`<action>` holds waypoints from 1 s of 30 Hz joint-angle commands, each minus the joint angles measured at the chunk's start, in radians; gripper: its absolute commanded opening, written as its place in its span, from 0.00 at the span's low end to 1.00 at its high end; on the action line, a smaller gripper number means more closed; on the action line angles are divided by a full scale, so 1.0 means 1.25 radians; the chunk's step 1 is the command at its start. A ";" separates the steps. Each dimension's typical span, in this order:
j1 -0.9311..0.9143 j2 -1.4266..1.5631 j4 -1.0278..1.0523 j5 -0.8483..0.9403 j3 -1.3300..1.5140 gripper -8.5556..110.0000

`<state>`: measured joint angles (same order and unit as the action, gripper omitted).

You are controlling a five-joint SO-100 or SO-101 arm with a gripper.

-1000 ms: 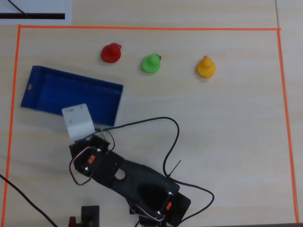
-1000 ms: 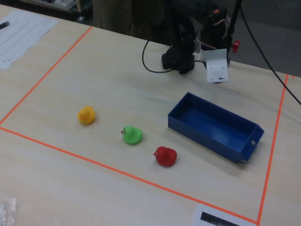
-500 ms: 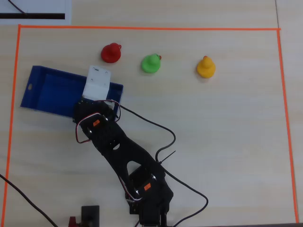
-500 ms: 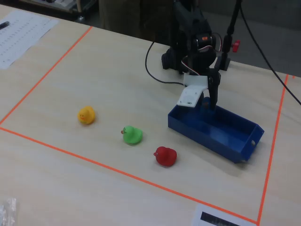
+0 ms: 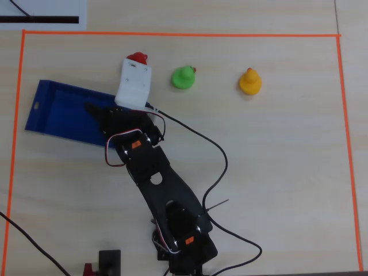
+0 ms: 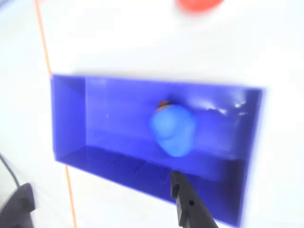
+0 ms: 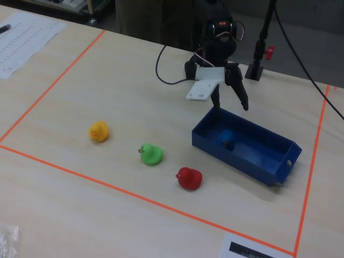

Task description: Grasp blue duck and put it into box.

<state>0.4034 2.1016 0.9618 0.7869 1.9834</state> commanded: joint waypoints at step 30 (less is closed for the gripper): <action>-0.234 0.967 0.238 0.314 0.902 0.07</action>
<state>0.1212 3.3073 1.1628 1.1167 3.1155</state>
